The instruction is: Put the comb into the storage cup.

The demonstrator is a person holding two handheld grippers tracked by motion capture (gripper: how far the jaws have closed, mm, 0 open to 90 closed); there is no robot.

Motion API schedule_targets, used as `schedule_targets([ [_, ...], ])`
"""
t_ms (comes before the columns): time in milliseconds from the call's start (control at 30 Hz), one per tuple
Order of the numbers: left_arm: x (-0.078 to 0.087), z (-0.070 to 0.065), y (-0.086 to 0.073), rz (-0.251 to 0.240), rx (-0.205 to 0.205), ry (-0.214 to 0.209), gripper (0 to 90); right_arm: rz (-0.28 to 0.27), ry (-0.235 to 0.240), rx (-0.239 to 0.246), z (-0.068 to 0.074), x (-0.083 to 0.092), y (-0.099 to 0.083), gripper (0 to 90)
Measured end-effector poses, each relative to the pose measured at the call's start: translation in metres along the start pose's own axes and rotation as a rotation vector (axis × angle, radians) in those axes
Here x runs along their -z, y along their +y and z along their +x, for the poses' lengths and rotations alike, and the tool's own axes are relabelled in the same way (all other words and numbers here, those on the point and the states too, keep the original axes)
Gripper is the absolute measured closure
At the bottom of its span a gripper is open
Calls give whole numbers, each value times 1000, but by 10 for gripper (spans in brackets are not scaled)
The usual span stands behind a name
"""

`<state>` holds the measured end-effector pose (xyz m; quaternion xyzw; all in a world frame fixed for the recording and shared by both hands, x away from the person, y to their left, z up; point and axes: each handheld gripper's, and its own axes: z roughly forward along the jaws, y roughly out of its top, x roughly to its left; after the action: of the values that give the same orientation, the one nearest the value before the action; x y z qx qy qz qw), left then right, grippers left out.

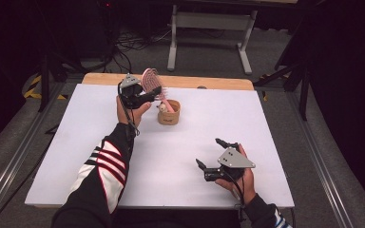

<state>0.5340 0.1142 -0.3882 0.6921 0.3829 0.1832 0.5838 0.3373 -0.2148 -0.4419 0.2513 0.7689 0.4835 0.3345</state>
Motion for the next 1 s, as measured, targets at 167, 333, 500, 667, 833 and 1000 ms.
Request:
schedule_targets([
  [167, 2, 4, -1, 5, -1, 10, 542, 4, -4, 4, 0, 0, 0, 77],
  [333, 5, 8, -3, 8, 2, 21, 537, 10, -5, 5, 0, -1, -1, 76],
  [500, 7, 10, -6, 17, -9, 27, 530, 9, -5, 12, 1, -1, 0, 77],
  [667, 9, 14, -9, 20, -1, 31, 525, 12, -6, 12, 1, -1, 0, 78],
  [833, 10, 15, -9, 19, -7, 27, 523, 17, 0, 15, 2, -2, -1, 77],
  [1000, 11, 14, -9, 19, -21, 27, 522, 16, -2, 14, 2, -2, -1, 77],
])
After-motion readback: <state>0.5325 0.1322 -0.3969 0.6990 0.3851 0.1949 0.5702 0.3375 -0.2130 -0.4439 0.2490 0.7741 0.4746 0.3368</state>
